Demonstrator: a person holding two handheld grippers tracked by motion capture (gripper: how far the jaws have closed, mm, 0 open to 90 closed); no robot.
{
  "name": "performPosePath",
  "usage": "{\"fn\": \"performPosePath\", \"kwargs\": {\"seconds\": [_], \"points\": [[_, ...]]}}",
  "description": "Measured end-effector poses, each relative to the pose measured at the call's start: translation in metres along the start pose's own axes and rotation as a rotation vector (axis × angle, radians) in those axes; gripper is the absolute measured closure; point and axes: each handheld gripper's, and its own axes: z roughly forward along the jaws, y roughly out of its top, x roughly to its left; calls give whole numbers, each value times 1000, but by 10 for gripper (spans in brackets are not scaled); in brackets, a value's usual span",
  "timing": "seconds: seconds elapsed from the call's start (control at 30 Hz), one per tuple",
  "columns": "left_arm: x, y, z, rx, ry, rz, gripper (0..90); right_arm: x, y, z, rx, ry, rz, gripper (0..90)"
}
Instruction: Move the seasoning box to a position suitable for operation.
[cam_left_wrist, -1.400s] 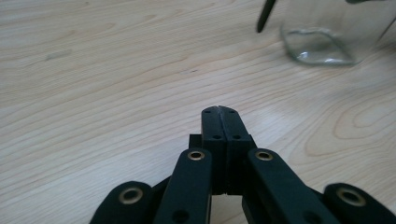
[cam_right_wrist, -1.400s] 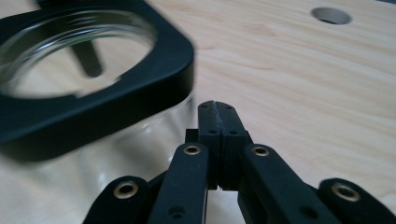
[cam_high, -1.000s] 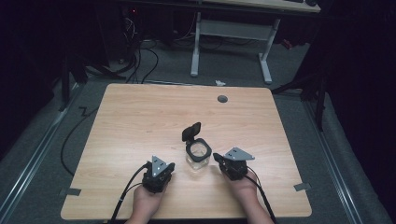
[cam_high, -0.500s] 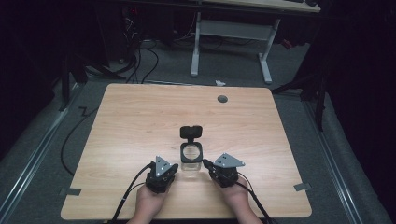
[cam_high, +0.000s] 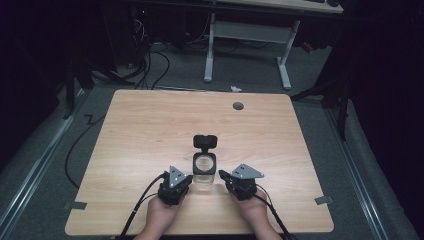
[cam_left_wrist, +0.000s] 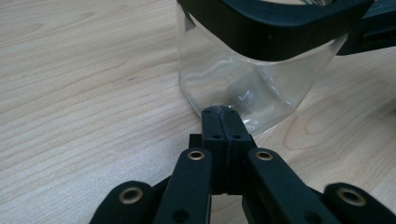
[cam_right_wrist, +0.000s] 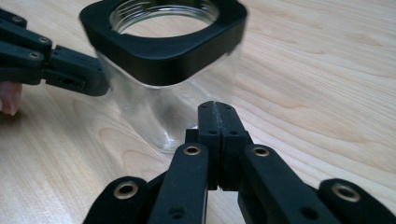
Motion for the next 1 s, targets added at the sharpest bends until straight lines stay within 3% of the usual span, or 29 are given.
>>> {"fn": "performPosePath", "kwargs": {"seconds": [0.23, 0.5, 0.57, 0.63, 0.8, 0.93, 1.0], "points": [[-8, -1, -19, 11, -32, -34, 900, -15, 10, -6, -31, -15, 40, 900], [-25, -15, -7, 65, -88, -3, 900, -44, 68, 13, -96, -65, 52, 900], [-28, -17, -2, 77, -95, -2, 900, -52, 86, 22, -107, -60, 64, 900], [-30, -17, 2, 78, -97, 4, 900, -54, 90, 25, -110, -45, 70, 900], [-31, -18, 6, 77, -92, 8, 900, -43, 97, 26, -139, 13, 37, 900], [-30, -17, 7, 75, -84, 2, 900, -30, 93, 11, -158, 36, 4, 900], [-30, -17, 6, 75, -82, -1, 900, -16, 83, 2, -144, 55, -32, 900]]}}
